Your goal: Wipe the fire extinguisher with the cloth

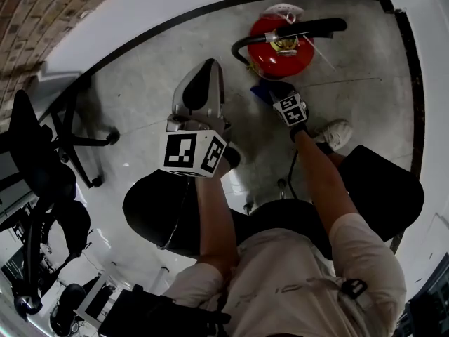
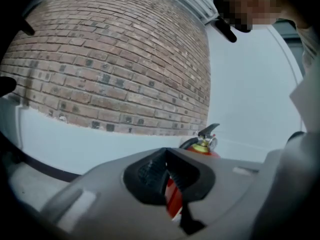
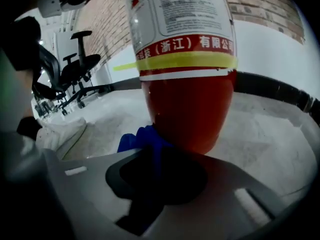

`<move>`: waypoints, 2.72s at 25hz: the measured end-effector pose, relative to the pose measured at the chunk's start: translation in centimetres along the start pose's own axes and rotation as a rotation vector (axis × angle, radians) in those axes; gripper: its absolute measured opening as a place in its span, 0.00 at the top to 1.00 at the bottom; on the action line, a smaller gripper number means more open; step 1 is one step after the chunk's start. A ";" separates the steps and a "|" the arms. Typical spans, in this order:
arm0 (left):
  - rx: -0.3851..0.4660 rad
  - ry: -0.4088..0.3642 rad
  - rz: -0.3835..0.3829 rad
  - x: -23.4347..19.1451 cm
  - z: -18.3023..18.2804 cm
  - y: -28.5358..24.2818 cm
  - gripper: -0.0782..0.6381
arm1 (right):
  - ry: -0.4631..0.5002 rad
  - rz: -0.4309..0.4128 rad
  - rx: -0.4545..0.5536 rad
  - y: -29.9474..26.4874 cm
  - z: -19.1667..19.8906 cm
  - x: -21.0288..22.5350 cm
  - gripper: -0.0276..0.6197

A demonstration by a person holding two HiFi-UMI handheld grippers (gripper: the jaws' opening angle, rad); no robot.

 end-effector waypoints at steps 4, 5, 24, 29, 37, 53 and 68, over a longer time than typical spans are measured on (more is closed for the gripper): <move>0.024 -0.005 0.030 1.4 -1.8 -1.1 0.89 | -0.223 0.044 -0.046 3.3 -0.5 1.4 0.86; 0.035 -0.014 0.041 1.6 -2.5 -1.3 0.89 | -0.281 0.052 0.002 4.9 -1.7 1.1 0.86; 0.176 -0.057 0.145 4.0 -8.4 -0.1 0.89 | -0.111 0.136 0.974 30.0 -28.1 -0.5 0.85; 0.157 -0.039 0.117 3.5 -7.0 0.4 0.89 | -0.232 0.073 1.071 28.5 -24.0 -0.8 0.84; 0.098 -0.020 0.105 4.9 -4.0 0.4 0.89 | -0.158 0.127 1.167 28.0 -22.4 -1.2 0.84; 0.001 -0.010 0.071 4.8 1.1 0.1 0.89 | -0.037 0.137 1.151 27.5 -22.0 -2.4 0.85; -0.005 -0.024 0.071 4.8 0.9 -0.5 0.89 | 0.012 0.164 1.045 30.2 -21.3 -3.9 0.89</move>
Point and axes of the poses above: the fingertips, and each gripper's own axes: y backward along the fingers, x to its right, z out of its underside, the point moved 4 cm from there along y, backward along the fingers, and after that the axes turned 4 degrees about z, right-handed, at the moved point
